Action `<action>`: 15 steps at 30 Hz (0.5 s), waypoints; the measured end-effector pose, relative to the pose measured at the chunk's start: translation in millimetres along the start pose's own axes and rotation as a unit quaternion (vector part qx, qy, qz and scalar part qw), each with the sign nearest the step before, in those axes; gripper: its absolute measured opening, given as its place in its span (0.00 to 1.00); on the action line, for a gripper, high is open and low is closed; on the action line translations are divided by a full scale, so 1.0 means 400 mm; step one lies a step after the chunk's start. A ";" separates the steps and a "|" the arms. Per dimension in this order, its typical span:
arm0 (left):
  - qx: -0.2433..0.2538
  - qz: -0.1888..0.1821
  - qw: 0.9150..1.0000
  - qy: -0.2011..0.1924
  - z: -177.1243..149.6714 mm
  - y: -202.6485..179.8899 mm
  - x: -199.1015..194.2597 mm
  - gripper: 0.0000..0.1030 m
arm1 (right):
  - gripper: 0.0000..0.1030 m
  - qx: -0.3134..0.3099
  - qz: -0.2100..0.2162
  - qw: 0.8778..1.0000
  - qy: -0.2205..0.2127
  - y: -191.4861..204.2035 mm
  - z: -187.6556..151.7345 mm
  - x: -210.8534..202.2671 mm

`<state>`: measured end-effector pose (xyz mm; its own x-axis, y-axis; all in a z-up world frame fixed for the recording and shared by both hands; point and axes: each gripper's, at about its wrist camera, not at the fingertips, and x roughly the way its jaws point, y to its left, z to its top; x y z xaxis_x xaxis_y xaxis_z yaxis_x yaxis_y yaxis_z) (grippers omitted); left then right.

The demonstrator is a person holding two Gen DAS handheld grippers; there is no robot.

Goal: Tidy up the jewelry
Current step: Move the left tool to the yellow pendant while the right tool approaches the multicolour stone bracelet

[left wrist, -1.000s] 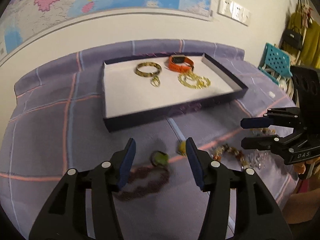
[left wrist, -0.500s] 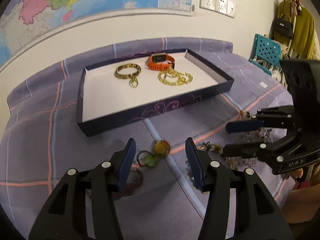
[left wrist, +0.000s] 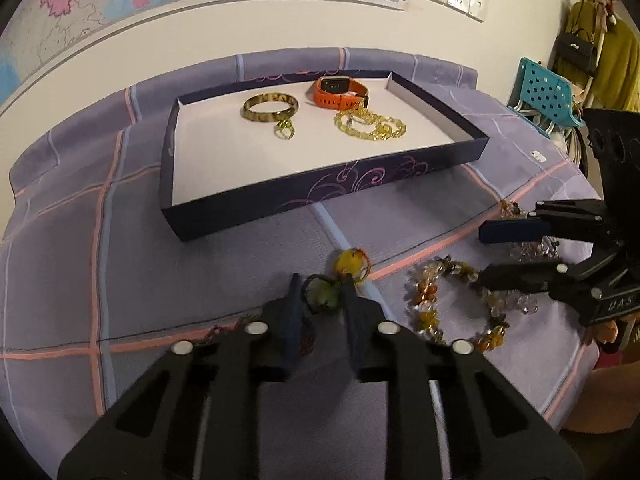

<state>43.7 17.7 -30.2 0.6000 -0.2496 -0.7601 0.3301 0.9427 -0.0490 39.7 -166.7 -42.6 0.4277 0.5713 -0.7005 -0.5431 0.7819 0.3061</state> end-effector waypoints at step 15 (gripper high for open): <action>0.015 -0.017 0.999 -0.029 -0.015 0.001 -0.087 0.30 | 0.46 -0.006 -0.001 1.000 -0.001 0.011 0.002 0.001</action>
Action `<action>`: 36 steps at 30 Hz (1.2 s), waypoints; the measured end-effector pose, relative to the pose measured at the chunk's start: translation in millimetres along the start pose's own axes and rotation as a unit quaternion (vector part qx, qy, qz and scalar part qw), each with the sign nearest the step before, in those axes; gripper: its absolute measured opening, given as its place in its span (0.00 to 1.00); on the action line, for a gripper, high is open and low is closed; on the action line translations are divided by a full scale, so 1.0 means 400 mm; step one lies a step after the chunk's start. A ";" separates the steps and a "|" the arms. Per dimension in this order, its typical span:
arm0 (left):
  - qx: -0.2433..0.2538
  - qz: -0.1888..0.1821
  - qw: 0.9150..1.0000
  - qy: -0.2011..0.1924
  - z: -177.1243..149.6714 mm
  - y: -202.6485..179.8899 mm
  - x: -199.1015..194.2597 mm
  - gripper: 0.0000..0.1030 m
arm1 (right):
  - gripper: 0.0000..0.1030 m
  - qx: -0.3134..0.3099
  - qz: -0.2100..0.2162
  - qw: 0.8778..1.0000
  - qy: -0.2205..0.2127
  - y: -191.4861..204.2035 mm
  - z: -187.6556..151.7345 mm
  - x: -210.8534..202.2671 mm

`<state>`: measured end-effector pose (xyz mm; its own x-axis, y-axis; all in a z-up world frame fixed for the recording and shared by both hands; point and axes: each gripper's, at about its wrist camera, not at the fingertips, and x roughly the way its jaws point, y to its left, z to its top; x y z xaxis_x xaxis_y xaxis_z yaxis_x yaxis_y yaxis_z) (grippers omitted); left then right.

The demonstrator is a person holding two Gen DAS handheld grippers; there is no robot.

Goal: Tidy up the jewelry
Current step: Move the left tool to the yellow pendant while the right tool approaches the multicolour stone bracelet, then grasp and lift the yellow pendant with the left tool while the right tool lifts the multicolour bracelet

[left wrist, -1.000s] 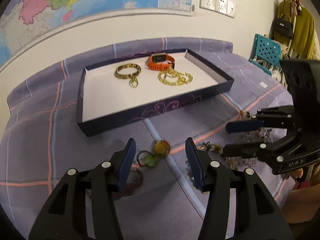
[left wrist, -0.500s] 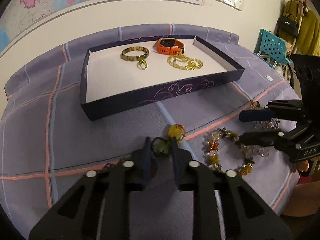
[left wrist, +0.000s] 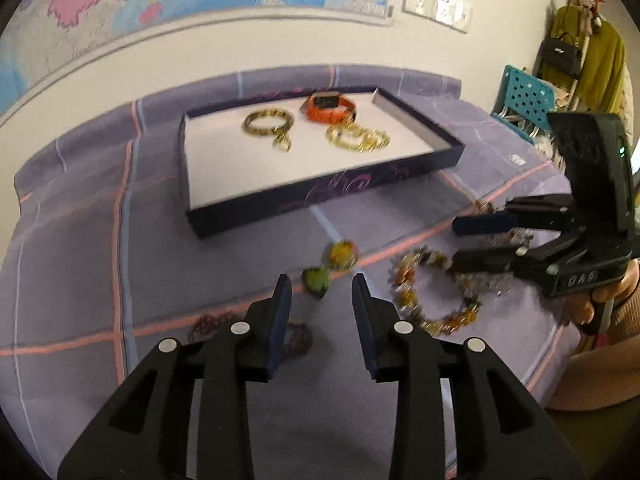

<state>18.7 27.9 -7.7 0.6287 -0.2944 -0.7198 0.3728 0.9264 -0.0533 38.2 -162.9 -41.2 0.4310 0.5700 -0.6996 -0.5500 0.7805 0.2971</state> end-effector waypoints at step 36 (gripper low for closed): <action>0.003 -0.009 0.999 0.034 0.033 -0.037 0.116 0.17 | 0.25 -0.082 -0.044 0.995 0.031 0.075 0.005 0.045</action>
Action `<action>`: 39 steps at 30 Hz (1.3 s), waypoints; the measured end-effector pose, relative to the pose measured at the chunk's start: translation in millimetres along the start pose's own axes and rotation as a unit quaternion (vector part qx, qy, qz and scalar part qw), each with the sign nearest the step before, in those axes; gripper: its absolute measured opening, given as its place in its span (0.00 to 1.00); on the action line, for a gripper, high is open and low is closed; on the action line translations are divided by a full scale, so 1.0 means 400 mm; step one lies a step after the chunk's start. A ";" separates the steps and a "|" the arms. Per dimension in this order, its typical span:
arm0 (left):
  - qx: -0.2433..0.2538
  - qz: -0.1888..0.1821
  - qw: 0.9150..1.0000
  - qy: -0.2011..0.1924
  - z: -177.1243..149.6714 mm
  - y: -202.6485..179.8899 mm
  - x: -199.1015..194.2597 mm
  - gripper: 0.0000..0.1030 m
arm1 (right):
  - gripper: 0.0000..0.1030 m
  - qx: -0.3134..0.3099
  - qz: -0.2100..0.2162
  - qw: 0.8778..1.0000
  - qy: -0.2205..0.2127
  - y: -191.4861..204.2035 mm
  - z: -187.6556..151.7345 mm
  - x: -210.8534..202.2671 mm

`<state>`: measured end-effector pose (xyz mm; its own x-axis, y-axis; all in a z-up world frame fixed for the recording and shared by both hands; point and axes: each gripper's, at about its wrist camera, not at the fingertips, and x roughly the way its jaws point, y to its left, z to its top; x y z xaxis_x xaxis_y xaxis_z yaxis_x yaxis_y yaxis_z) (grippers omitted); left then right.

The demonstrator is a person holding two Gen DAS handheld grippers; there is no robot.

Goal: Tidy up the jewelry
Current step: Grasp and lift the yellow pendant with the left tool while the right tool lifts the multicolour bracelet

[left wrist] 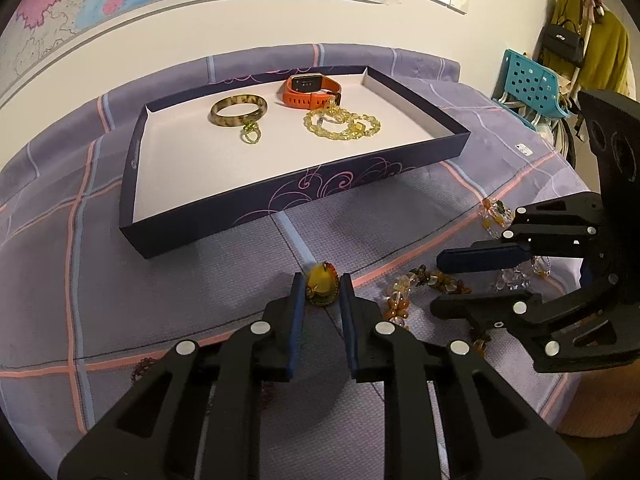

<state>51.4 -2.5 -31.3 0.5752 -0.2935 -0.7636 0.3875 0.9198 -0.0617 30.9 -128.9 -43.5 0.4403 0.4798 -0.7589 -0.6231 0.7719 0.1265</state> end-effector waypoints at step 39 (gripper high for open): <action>-0.032 -0.002 0.999 -0.040 0.041 0.017 -0.069 0.15 | 0.08 -0.010 -0.039 0.996 -0.075 -0.020 0.090 -0.107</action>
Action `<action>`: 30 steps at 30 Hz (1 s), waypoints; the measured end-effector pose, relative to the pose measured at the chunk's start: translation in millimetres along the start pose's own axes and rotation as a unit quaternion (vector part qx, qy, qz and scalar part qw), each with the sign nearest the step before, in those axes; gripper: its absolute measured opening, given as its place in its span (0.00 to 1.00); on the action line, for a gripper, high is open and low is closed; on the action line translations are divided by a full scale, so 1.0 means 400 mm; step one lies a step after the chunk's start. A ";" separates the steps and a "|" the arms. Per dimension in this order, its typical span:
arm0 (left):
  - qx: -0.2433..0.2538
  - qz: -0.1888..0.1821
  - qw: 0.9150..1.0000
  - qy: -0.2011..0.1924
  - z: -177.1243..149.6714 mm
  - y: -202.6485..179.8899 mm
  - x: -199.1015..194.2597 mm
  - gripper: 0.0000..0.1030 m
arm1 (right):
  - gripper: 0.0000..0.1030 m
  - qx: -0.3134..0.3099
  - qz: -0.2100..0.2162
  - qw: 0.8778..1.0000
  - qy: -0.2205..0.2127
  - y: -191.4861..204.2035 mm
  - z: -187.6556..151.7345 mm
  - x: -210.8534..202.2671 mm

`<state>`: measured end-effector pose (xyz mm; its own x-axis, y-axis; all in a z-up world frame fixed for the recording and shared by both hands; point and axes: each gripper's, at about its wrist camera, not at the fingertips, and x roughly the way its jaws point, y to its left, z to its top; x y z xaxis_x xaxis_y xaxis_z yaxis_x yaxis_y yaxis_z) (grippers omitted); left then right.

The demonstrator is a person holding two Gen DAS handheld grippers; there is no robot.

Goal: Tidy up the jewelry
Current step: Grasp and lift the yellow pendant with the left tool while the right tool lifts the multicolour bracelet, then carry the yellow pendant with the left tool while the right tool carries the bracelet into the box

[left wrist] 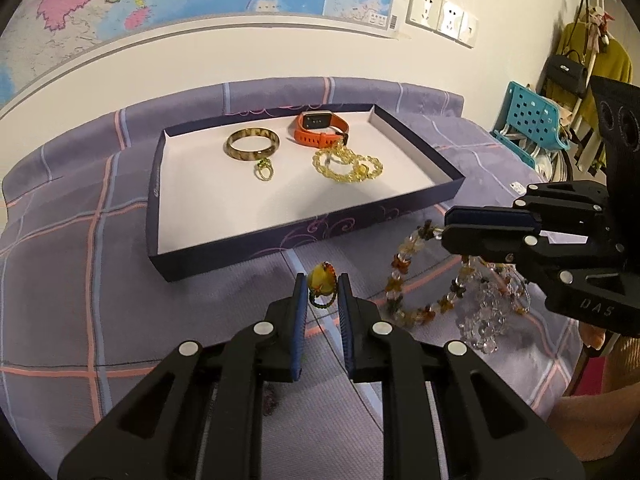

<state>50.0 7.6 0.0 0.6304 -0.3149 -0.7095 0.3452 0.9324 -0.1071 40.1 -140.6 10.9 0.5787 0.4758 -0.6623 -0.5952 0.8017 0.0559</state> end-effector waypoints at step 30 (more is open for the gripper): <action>-0.012 0.011 0.999 -0.033 0.107 0.027 -0.014 0.15 | 0.08 -0.019 -0.029 0.998 -0.045 -0.050 0.120 -0.028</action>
<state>79.9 11.7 32.7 0.6829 -0.3049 -0.6639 0.3143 0.9429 -0.1098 72.1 -144.6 53.3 0.6598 0.4603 -0.5939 -0.5781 0.8159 -0.0099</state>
